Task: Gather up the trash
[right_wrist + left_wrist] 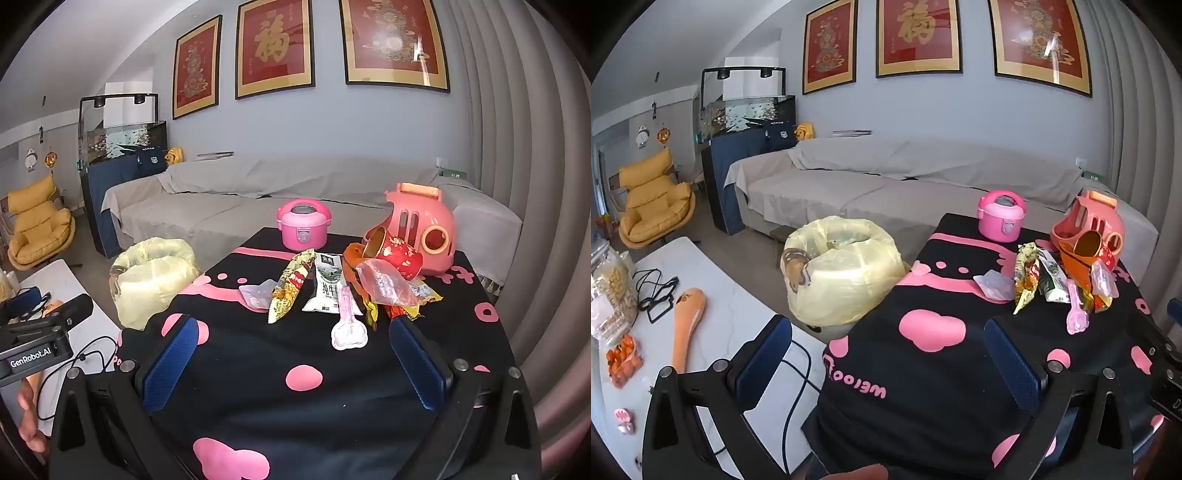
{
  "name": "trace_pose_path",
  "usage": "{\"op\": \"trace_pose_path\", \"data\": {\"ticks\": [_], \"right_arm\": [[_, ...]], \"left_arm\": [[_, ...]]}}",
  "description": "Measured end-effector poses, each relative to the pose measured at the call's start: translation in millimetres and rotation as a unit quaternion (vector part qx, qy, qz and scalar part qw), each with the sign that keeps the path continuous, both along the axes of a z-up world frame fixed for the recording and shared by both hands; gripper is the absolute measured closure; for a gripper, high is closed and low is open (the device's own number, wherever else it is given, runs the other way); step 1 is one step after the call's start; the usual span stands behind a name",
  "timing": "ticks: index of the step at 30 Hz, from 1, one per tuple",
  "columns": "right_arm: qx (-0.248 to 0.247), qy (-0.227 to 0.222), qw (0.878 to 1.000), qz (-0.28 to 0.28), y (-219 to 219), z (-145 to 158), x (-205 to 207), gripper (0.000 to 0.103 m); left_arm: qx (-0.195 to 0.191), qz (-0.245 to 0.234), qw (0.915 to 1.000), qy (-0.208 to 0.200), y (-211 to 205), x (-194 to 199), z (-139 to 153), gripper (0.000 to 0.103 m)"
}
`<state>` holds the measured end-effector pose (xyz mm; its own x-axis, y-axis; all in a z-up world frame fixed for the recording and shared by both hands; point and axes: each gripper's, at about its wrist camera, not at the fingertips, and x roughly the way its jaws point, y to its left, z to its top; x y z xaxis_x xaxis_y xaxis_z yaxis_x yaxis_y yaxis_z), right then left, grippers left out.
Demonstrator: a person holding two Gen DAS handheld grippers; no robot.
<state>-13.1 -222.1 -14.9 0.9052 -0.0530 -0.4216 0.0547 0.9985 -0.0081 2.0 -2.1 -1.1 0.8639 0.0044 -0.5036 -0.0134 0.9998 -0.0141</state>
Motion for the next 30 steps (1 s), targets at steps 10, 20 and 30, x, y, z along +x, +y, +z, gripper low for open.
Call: {"op": "trace_pose_path", "data": {"ticks": [10,20,30], "right_arm": [[-0.004,0.004,1.000,0.011,4.8,-1.6,1.4,0.001],[-0.006,0.005,1.000,0.018,5.3,-2.3,2.1,0.001],[-0.006,0.006,1.000,0.019,6.3,-3.2,2.3,0.001]], "left_arm": [[-0.002,0.012,0.9999,0.000,4.9,-2.5,-3.0,0.000],[-0.002,0.021,0.9998,-0.003,8.2,-6.3,-6.2,0.000],[-0.003,0.022,0.9998,-0.001,7.8,-7.5,-8.9,0.000]]}}
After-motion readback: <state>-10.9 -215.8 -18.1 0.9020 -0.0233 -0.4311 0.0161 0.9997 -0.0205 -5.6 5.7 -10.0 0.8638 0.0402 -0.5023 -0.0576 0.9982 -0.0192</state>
